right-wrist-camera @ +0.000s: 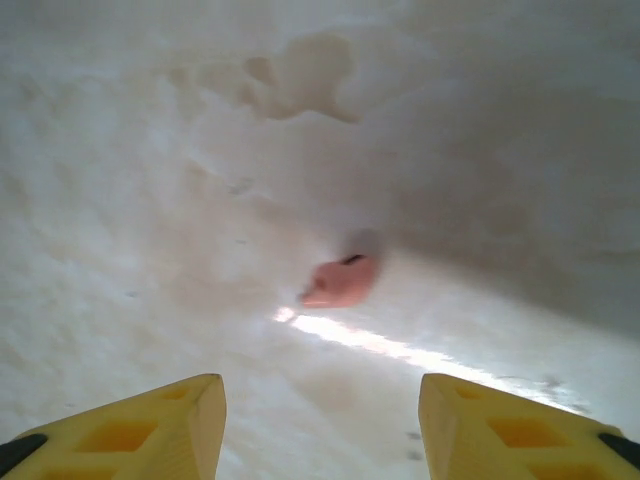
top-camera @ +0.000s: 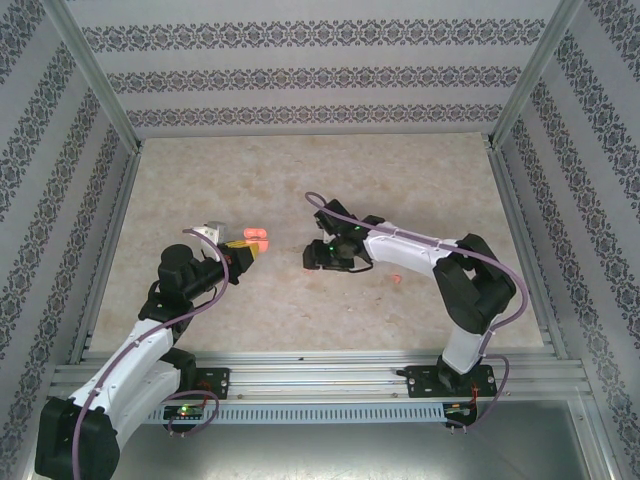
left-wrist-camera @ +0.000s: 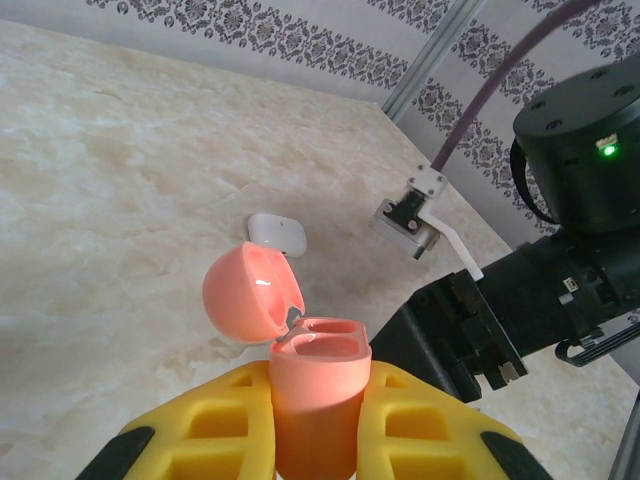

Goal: Insert the wireless bluetooth earbuds into the charging case

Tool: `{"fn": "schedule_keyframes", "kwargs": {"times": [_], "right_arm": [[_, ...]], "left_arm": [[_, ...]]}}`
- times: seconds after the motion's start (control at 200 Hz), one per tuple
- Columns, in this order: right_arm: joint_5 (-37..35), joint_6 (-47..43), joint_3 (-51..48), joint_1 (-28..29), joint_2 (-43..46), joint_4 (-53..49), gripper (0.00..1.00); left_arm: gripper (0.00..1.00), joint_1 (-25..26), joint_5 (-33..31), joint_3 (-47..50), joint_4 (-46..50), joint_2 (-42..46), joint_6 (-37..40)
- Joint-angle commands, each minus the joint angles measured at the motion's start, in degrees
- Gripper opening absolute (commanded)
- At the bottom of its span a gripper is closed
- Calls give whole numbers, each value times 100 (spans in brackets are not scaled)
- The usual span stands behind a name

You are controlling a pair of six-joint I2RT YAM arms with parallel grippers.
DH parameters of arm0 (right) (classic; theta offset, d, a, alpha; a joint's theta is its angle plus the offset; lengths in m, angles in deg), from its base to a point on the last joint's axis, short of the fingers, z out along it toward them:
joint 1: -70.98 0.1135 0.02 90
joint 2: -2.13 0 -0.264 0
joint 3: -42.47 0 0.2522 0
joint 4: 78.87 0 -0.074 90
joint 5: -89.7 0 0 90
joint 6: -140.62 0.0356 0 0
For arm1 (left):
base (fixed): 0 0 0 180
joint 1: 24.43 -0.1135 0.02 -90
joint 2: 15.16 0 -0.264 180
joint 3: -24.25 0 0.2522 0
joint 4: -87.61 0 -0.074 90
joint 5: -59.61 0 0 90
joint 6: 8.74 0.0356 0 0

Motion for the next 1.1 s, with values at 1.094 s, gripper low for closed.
{"fn": "schedule_keyframes", "kwargs": {"times": [1.094], "right_arm": [[-509,420,1087,238,-1051,-570,20]], "left_arm": [[0,66,640,409,-308,297,297]]}}
